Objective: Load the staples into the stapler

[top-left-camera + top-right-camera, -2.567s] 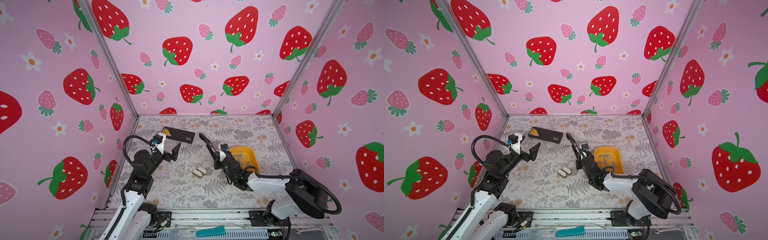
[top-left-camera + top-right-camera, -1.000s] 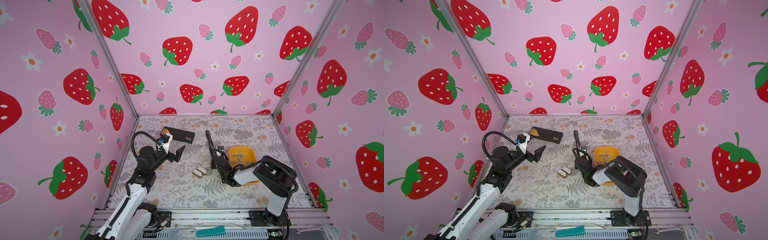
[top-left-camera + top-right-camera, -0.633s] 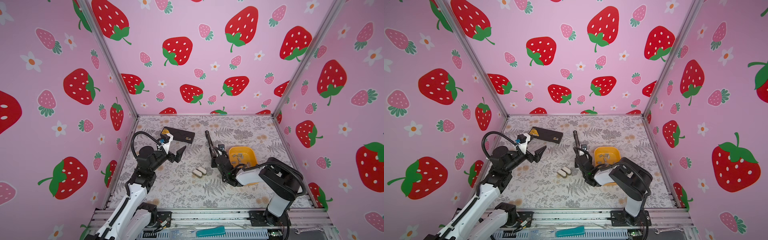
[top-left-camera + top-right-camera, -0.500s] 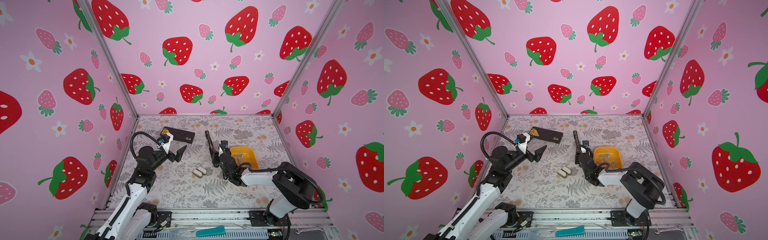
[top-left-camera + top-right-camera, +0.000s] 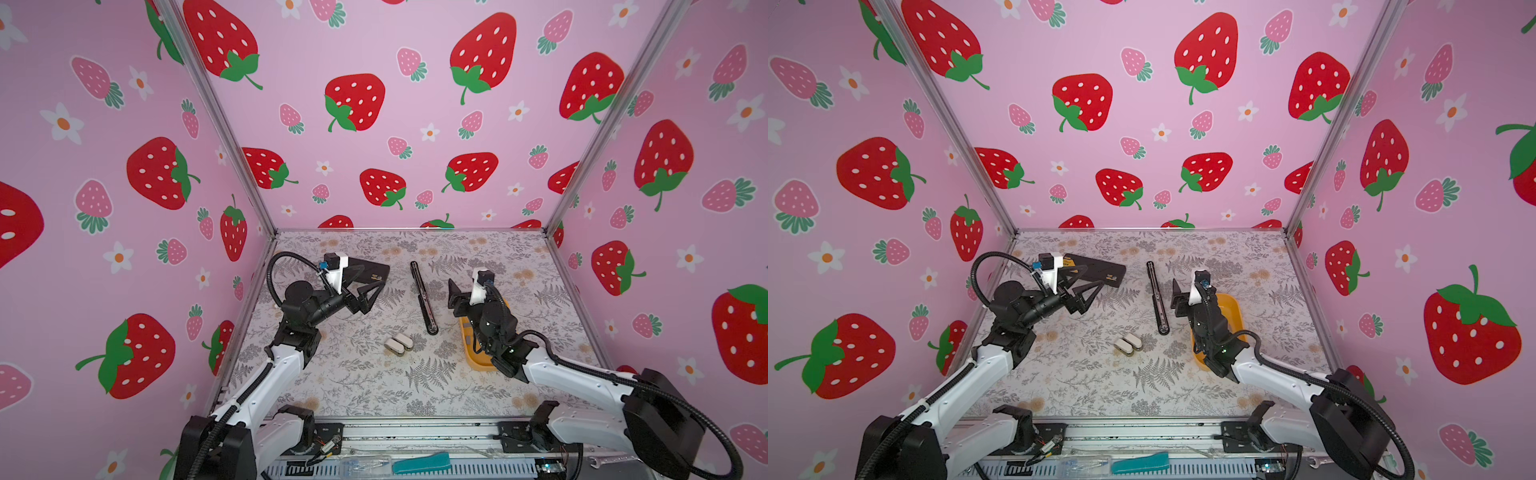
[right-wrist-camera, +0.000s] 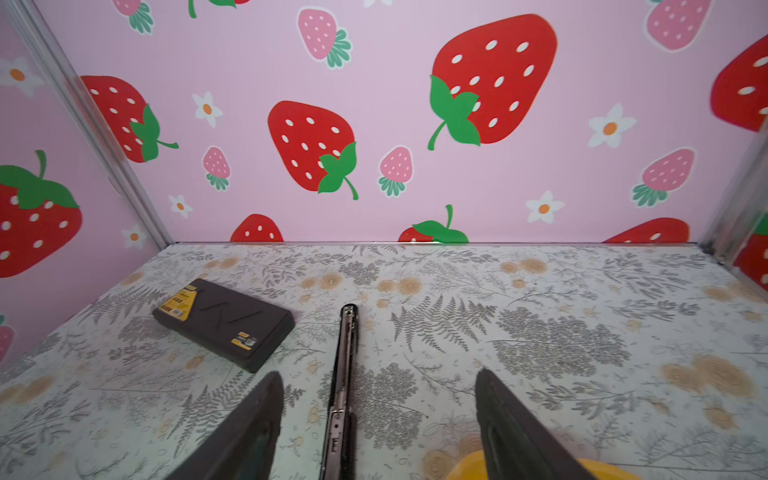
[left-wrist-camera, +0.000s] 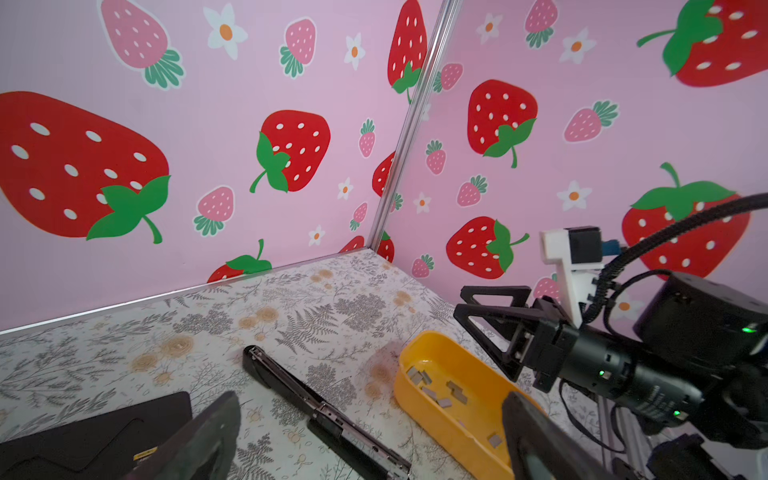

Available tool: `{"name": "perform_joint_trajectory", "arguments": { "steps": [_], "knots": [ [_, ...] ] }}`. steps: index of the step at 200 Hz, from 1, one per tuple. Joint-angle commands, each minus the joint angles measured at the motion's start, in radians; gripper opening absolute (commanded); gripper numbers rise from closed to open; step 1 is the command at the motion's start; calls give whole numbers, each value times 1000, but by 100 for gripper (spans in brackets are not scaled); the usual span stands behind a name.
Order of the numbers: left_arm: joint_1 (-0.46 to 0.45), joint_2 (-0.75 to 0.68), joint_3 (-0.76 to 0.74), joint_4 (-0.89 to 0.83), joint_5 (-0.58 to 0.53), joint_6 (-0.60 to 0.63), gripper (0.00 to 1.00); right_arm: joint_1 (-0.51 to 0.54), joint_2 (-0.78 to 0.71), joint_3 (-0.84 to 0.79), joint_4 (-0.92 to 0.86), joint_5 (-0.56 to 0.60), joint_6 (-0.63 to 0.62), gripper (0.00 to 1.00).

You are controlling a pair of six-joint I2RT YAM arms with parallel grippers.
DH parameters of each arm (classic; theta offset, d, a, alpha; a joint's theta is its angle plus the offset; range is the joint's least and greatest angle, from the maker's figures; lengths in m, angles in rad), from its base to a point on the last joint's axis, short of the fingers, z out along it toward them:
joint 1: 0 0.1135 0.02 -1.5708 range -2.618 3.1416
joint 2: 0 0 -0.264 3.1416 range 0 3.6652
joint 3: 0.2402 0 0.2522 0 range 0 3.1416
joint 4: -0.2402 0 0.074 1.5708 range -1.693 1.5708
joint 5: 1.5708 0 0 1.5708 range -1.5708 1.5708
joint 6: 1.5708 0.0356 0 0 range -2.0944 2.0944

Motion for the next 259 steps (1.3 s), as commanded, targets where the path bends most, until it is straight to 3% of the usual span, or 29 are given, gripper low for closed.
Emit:
{"name": "perform_joint_trajectory", "arguments": {
  "steps": [1,32,66,87,103,110,131,144,162,180,189,206,227,259],
  "knots": [
    [-26,-24,14,95,19,-84,99,-58,-69,-73,-26,60,-62,78],
    [-63,-2,45,87,20,-115,99,-166,-119,-178,23,52,-61,83],
    [-91,30,81,57,-16,-149,99,-238,-52,-191,24,83,-80,86],
    [-96,43,151,-114,-63,-175,99,-249,-36,-189,32,0,-74,83],
    [-94,55,251,-378,-234,-237,99,-249,-51,-197,27,-1,-80,83],
    [-95,66,293,-475,-264,-197,99,-249,-61,-203,20,20,-74,84],
    [-137,102,402,-667,-285,96,99,-249,-113,-247,39,46,-57,90],
    [-207,111,421,-701,-444,178,99,-249,-152,-278,64,43,-56,92],
    [-324,138,458,-708,-765,214,99,-252,-184,-308,85,43,-52,95],
    [-406,160,488,-704,-1028,161,99,-254,-186,-314,92,31,-49,96],
    [-410,150,492,-683,-980,142,99,-255,-180,-313,92,20,-49,96],
    [-407,124,448,-618,-718,330,99,-255,-174,-315,98,1,-49,96],
    [-409,103,424,-671,-534,472,99,-255,-179,-326,113,-10,-47,97],
    [-416,88,395,-714,-680,545,99,-260,-191,-347,135,-23,-43,100]
  ]
}}
